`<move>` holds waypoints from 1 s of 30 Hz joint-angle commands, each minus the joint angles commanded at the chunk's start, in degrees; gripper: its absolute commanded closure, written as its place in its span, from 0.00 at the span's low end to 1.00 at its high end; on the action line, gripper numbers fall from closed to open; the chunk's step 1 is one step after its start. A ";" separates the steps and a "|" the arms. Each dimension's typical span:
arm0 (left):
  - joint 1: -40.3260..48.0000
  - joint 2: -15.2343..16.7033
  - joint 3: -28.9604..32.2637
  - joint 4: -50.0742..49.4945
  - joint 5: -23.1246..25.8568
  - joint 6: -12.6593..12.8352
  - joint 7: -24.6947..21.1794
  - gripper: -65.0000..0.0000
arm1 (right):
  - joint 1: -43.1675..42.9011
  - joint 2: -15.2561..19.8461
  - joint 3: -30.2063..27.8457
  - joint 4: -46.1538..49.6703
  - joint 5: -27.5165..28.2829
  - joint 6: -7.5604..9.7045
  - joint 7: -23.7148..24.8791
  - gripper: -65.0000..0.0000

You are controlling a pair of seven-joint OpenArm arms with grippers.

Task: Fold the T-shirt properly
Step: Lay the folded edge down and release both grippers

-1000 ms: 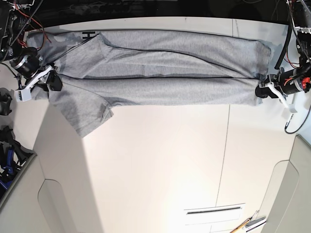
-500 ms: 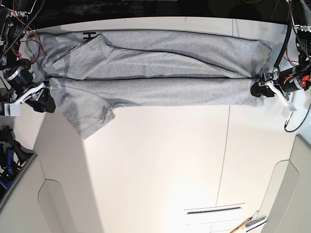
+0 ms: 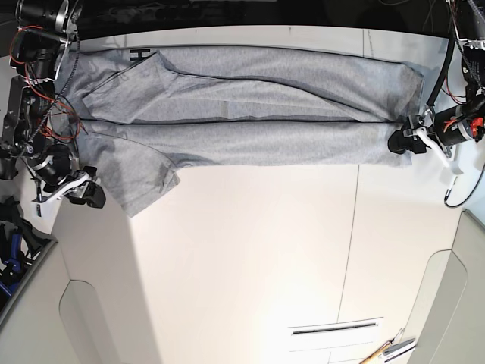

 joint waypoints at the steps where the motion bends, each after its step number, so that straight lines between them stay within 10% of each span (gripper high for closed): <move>1: -0.02 0.00 0.00 0.00 0.00 0.00 0.00 0.44 | 0.09 -0.02 -1.31 -0.55 0.00 0.00 0.15 0.51; 13: 0.00 0.00 0.00 0.00 -0.33 0.00 0.00 0.44 | 0.09 -6.21 -4.46 -0.63 -1.77 0.50 -0.17 0.53; 19: 0.00 0.00 0.00 0.00 -0.35 0.00 0.00 0.44 | 0.09 -6.95 -4.42 -0.50 -3.41 0.46 -0.15 1.00; 30: 0.00 -0.02 0.00 0.00 -0.35 0.00 0.31 0.45 | -4.76 -6.95 -1.51 19.06 5.60 0.48 -13.16 1.00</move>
